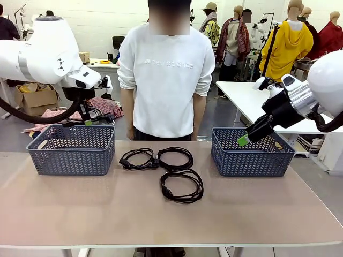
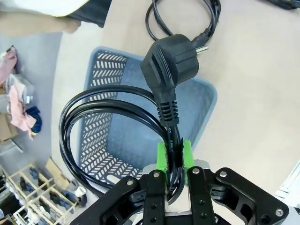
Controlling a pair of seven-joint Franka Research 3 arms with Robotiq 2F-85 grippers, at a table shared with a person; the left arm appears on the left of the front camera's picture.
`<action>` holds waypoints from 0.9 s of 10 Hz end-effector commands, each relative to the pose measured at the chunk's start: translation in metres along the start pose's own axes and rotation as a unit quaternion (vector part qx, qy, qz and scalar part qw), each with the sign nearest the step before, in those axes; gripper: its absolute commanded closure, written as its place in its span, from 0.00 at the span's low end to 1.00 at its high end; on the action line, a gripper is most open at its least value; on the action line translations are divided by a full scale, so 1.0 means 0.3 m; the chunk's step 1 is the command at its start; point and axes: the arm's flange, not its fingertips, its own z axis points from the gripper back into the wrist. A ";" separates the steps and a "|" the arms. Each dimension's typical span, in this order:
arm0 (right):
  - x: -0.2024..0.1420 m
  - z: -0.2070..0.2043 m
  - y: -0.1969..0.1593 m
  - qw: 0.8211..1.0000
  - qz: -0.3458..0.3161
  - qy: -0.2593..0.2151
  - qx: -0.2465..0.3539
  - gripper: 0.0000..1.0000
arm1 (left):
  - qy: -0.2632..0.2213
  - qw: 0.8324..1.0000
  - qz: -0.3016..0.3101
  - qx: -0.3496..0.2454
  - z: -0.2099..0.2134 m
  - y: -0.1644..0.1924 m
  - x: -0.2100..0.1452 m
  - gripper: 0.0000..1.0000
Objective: Organize the cables according to human instructions.
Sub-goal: Pick up a bundle of cables and place it in the basket indicated by the human.
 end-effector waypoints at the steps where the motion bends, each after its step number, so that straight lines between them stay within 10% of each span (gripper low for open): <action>1: 0.001 -0.004 -0.002 1.000 0.000 -0.008 0.007 0.00 | 0.000 1.000 0.001 0.010 0.006 0.005 -0.010 1.00; 2: 0.001 -0.004 -0.002 1.000 0.000 -0.008 0.007 0.00 | 0.000 1.000 0.000 0.000 0.000 0.000 0.000 0.85; 9: 0.001 -0.004 -0.002 1.000 0.000 -0.008 0.007 0.00 | 0.023 0.995 -0.100 -0.009 -0.127 0.171 -0.146 0.85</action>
